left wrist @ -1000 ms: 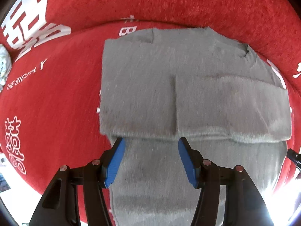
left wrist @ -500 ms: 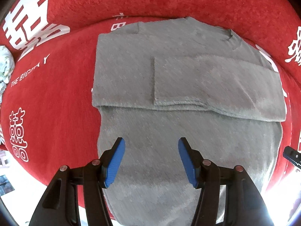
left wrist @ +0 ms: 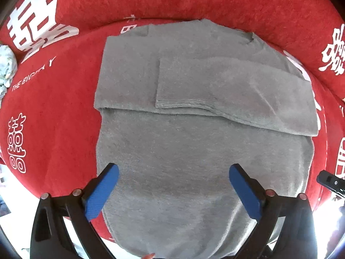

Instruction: Fold small clothes

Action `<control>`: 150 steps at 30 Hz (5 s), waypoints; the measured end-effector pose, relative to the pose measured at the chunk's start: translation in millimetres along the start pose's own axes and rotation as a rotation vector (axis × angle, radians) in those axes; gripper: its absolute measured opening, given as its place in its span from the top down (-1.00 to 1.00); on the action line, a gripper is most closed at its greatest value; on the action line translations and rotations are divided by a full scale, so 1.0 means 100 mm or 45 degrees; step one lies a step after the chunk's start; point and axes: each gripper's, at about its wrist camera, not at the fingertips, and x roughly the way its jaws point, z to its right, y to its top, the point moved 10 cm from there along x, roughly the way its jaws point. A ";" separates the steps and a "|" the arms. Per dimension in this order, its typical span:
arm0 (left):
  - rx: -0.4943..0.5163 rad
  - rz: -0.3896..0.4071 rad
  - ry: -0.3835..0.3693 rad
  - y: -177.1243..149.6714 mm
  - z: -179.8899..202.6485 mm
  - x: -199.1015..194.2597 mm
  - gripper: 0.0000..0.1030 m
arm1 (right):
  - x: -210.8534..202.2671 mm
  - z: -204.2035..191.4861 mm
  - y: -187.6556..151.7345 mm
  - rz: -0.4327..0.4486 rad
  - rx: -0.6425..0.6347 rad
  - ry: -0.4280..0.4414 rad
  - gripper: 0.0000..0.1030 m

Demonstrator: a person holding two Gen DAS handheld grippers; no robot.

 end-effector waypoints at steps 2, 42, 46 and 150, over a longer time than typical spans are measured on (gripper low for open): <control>-0.008 -0.023 -0.003 -0.06 0.02 0.01 -0.99 | 0.00 0.00 0.00 0.000 -0.015 0.018 -0.64; -0.177 -0.320 -0.177 -2.22 -0.87 0.78 -0.99 | 0.82 0.66 -2.07 -0.377 0.181 0.309 -0.82; -0.179 -0.342 -0.246 -2.32 -0.75 0.93 -0.99 | 0.95 0.64 -2.07 -0.351 0.144 0.307 -0.83; 0.039 0.187 -0.113 2.05 -0.47 0.68 0.55 | 0.67 -0.43 2.34 0.333 -0.158 -0.264 0.87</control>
